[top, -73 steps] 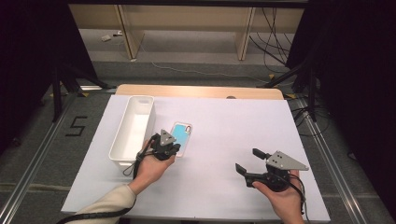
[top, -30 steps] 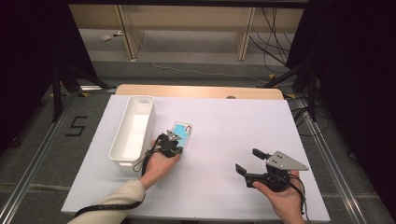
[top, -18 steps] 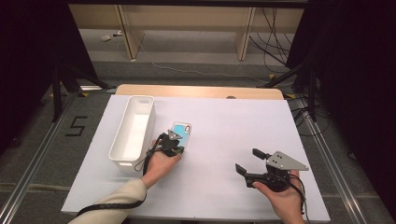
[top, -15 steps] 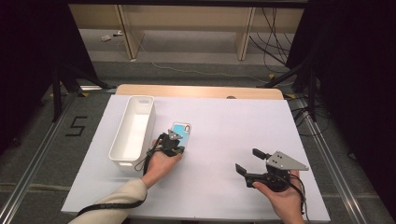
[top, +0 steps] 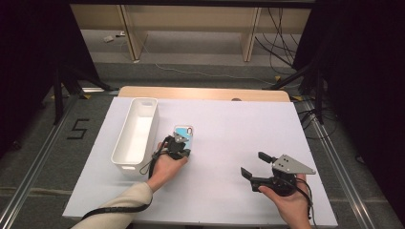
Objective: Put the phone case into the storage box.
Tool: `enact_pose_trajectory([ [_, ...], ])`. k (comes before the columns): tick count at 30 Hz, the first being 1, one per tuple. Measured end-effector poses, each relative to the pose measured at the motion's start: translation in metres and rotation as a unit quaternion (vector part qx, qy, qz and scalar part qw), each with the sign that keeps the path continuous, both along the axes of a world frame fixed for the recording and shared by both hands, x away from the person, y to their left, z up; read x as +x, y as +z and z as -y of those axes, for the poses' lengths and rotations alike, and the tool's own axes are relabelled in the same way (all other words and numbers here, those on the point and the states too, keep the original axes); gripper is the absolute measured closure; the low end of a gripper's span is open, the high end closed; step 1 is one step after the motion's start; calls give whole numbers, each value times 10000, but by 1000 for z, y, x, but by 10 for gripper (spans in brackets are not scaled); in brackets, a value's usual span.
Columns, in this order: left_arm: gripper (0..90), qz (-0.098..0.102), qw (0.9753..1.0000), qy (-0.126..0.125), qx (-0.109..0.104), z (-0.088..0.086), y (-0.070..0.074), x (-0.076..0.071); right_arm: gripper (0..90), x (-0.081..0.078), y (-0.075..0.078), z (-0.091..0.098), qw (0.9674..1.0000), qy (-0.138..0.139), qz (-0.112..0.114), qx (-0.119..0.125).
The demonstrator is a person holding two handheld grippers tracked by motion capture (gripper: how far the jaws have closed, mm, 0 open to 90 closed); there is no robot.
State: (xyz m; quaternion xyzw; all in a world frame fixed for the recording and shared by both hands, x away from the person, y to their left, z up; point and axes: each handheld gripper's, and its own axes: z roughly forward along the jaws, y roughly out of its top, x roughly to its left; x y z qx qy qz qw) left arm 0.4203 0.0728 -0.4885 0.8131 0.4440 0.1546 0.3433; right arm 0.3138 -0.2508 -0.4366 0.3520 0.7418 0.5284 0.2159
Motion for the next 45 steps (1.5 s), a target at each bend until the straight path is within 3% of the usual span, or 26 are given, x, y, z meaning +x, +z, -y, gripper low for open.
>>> enact_pose_trajectory([
  [4,899,5,10000,-8,3,0,0,0,161,0,0,1,10000,-5,-6,-23],
  [6,899,0,10000,0,-92,1,-1,0,161,0,0,0,10000,30,-26,5],
  [12,899,51,10000,-36,32,2,0,0,161,0,0,1,10000,32,-24,-1],
  [29,897,30,10000,-46,-6,1,0,1,161,-1,1,1,10000,-5,0,-33],
  [33,837,81,9999,-77,-28,-1,4,-1,160,-1,1,2,10000,-18,-14,-35],
  [35,735,164,9997,-145,-111,-2,8,-3,160,-1,1,2,10000,-29,-35,-31],
  [37,699,292,9990,-314,-109,-5,15,-6,160,0,0,1,10000,7,-7,91],
  [38,623,455,9982,-249,-311,-4,16,-8,160,0,0,1,10000,4,-4,91],
  [39,623,550,9973,-349,-349,-5,20,-9,160,0,0,1,10000,4,-4,91],
  [41,484,749,9948,-470,-505,-6,27,-12,160,0,0,1,10000,-3,-17,93],
  [42,484,823,9936,-567,-517,-8,31,-14,160,0,0,1,10000,-3,-17,93],
  [45,328,890,9909,-764,-659,-8,43,-19,160,0,0,1,10000,6,-13,92],
])
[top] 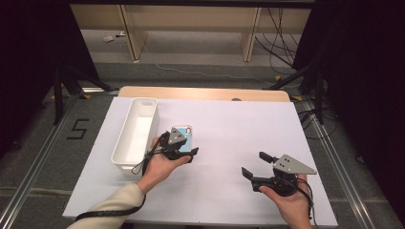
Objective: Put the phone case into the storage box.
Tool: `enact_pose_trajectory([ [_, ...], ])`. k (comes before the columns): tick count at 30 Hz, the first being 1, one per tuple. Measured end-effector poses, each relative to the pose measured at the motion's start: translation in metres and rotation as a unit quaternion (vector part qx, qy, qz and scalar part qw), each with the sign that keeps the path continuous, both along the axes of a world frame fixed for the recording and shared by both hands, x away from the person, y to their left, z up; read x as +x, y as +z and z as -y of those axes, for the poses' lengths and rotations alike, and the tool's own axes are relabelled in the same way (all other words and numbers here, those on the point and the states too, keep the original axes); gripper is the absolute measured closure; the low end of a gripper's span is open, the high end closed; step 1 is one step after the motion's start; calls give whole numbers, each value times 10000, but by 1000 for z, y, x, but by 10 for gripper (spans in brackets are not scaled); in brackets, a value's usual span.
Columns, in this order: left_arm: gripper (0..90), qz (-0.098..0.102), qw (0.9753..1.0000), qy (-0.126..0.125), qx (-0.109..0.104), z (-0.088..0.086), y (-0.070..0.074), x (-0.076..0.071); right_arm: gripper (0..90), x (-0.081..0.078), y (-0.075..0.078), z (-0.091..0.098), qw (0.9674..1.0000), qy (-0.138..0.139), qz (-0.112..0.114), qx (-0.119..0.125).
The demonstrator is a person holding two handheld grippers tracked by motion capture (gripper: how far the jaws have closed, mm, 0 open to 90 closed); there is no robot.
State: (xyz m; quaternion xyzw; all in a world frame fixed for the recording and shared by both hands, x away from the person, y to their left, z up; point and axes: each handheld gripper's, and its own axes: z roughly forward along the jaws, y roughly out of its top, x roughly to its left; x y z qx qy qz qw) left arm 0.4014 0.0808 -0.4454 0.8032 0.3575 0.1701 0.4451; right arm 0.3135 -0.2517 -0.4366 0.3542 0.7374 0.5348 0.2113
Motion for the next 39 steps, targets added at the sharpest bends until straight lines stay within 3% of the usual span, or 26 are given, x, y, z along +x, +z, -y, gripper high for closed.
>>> enact_pose_trajectory([
  [1,257,74,9999,-39,-60,1,3,-2,160,0,0,0,10000,-4,-4,2],
  [3,232,148,9997,-212,44,-3,9,-4,160,0,0,0,10000,-4,-4,12],
  [5,189,176,9995,-258,-46,-4,15,-8,160,0,0,0,10000,3,-1,19],
  [6,187,205,9992,-345,25,-7,18,-9,160,0,0,0,10000,2,2,20],
  [10,179,318,9987,-395,-52,-15,26,-17,160,0,1,1,10000,-29,-27,-79],
  [12,176,369,9982,-480,35,-23,29,-20,160,0,1,1,10000,-31,-35,-87],
  [18,160,455,9980,-441,69,-46,31,-30,160,0,0,1,9999,-48,-5,-120],
  [21,158,483,9981,-381,-62,-57,32,-36,160,0,1,1,9999,-40,-67,-109],
  [24,157,597,9974,-405,-19,-67,33,-42,160,-1,2,2,9998,-31,-120,-178],
  [26,156,580,9975,-392,-22,-68,33,-43,160,0,0,0,10000,-54,-15,-72],
  [27,156,593,9974,-415,9,-70,33,-44,160,-1,2,2,9998,-38,-110,-184],
  [28,156,588,9974,-408,-8,-70,33,-45,159,1,0,0,9999,-54,29,-94],
  [36,156,670,9967,-440,114,-81,32,-48,160,0,1,3,9998,-44,-116,-163],
  [37,157,654,9970,-410,107,-83,32,-49,160,2,-1,1,10000,-41,-40,-4],
  [39,157,670,9968,-416,117,-86,33,-49,159,2,-1,2,10000,-74,-49,-37],
])
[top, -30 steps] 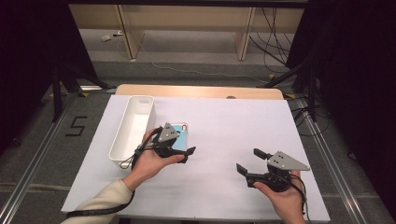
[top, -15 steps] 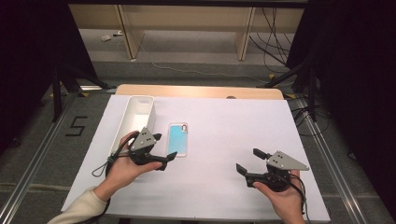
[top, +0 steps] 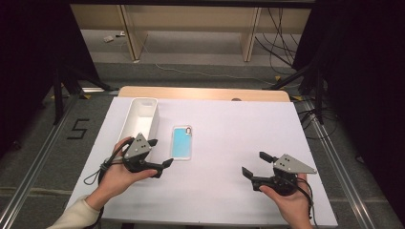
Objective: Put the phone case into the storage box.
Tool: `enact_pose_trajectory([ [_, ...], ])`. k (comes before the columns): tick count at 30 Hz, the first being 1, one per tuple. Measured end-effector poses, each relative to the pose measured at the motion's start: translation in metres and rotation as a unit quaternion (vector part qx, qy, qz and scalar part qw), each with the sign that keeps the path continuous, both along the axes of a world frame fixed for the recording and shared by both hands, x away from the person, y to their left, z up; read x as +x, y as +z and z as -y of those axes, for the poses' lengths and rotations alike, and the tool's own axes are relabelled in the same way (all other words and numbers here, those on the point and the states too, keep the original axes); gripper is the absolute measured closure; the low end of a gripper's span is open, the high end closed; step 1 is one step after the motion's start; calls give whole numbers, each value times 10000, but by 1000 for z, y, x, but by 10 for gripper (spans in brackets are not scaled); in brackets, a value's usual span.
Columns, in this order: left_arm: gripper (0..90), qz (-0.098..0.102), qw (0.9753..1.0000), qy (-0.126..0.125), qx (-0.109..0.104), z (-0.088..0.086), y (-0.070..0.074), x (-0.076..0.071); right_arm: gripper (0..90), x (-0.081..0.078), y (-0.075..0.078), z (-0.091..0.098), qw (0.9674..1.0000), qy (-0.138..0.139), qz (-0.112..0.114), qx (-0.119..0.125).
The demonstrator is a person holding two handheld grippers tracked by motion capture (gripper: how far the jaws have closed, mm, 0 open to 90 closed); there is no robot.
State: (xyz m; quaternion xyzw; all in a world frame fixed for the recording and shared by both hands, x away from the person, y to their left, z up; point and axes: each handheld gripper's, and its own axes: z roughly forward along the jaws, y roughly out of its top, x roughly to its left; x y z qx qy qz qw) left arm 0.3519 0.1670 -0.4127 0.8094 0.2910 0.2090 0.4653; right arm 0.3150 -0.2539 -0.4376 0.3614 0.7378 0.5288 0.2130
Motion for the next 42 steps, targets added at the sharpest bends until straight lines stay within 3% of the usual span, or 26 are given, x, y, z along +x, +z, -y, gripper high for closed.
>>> enact_pose_trajectory([
  [4,157,27,10000,21,-11,-6,0,-1,160,0,-1,1,9999,47,-28,119],
  [9,157,23,10000,14,-16,-8,0,-1,160,-1,1,4,9999,30,-111,-59],
  [14,157,28,10000,63,-37,-8,0,-2,159,-1,1,4,9999,32,-113,-66],
  [20,157,43,10000,31,-46,-9,1,-3,159,0,0,1,10000,5,63,-1],
  [29,158,55,10000,43,13,-10,2,-3,159,-1,0,-1,10000,61,5,49],
  [34,161,8,10000,8,16,-5,5,-1,159,-2,3,0,9998,26,-74,-173],
  [36,163,-48,10000,-61,54,-3,7,0,159,-1,1,-2,9999,4,98,-92],
  [40,174,-72,9995,-234,190,3,7,5,159,-1,1,-2,9999,-4,95,-107],
  [42,187,-138,9987,-344,363,6,7,8,159,-1,1,-2,9999,-9,94,-100],
])
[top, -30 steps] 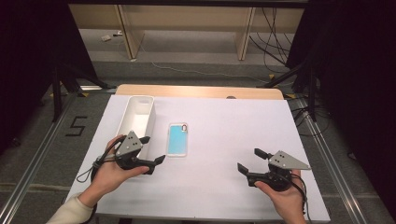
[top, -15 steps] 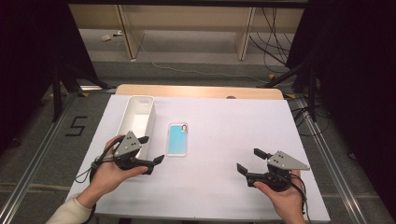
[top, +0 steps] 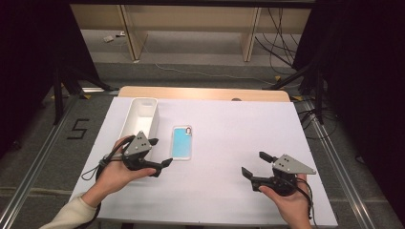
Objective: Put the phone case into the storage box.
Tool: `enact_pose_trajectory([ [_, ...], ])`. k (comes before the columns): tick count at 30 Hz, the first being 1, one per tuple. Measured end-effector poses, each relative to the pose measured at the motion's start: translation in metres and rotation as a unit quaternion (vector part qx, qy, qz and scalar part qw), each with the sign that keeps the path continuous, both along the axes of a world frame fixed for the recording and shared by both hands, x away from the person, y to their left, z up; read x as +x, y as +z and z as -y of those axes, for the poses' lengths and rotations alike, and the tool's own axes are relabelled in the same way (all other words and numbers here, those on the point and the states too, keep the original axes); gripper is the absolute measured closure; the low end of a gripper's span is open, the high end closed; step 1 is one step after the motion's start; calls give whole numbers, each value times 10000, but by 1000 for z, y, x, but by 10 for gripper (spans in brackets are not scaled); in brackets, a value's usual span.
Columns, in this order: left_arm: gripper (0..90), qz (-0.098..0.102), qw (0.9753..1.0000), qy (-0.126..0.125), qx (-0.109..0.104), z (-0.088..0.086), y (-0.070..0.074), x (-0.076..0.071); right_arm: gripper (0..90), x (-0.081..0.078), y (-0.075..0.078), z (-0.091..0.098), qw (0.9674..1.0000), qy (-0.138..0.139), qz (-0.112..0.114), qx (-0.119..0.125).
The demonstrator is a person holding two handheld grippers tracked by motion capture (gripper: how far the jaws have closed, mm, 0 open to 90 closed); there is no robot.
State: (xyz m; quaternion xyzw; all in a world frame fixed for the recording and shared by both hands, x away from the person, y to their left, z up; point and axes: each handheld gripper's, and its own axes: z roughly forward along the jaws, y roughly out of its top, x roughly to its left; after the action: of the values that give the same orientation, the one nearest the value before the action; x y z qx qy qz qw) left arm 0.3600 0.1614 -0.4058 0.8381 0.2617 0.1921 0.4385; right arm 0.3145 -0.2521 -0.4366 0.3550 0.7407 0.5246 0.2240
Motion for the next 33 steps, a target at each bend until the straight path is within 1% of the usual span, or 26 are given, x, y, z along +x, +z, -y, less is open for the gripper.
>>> enact_pose_trajectory([
  [1,199,-39,9999,-53,79,2,-1,1,159,0,0,0,10000,-5,-50,26],
  [2,207,-53,9998,-101,161,3,-1,3,159,0,0,0,10000,-12,-43,29],
  [3,211,-87,9995,-157,240,5,-1,5,159,-1,1,1,10000,-4,-89,-27],
  [4,213,-78,9996,-164,199,7,-3,6,159,-1,2,2,9999,28,-150,-77],
  [5,214,-115,9995,-203,227,9,-3,7,159,0,1,1,10000,33,-92,-8],
  [6,216,-117,9993,-229,265,11,-4,8,159,0,1,1,10000,28,-89,-12],
  [7,216,-171,9991,-275,283,13,-5,9,159,0,0,0,9999,51,-80,69],
  [8,217,-182,9989,-294,307,15,-5,11,159,0,0,0,10000,38,-75,20],
  [10,216,-204,9985,-332,382,18,-6,13,159,0,0,0,9999,61,-48,83],
  [11,216,-215,9983,-339,425,19,-6,14,159,-1,1,1,10000,13,-84,-16],
  [13,216,-225,9983,-345,423,21,-7,16,159,0,0,0,9999,61,-45,83],
  [14,217,-233,9979,-371,472,22,-6,18,159,-1,1,0,9999,10,-96,37],
  [15,219,-253,9979,-371,466,23,-6,18,159,-1,0,0,10000,13,-62,22],
  [16,219,-245,9977,-381,509,24,-6,19,159,0,0,0,10000,22,-58,28],
  [17,220,-252,9975,-407,521,25,-7,20,159,-1,0,0,9999,48,-111,60],
  [20,219,-245,9970,-413,611,26,-7,22,159,0,0,0,9999,67,-99,82],
  [22,218,-266,9968,-438,611,28,-8,23,159,0,0,0,9999,70,-102,83],
  [23,217,-252,9966,-428,654,27,-8,24,159,0,0,0,9999,72,-104,80],
  [26,217,-268,9969,-431,606,29,-9,24,159,0,0,-1,9999,70,-106,77],
  [29,220,-265,9959,-490,709,31,-10,25,159,0,0,-1,9999,73,-108,73],
  [30,220,-288,9959,-489,710,32,-11,25,159,0,0,-1,9999,75,-111,70],
  [31,220,-272,9951,-510,799,32,-11,26,159,0,0,-1,9999,75,-111,70],
  [33,220,-301,9947,-532,827,35,-13,28,159,0,0,-1,9999,74,-106,74],
])
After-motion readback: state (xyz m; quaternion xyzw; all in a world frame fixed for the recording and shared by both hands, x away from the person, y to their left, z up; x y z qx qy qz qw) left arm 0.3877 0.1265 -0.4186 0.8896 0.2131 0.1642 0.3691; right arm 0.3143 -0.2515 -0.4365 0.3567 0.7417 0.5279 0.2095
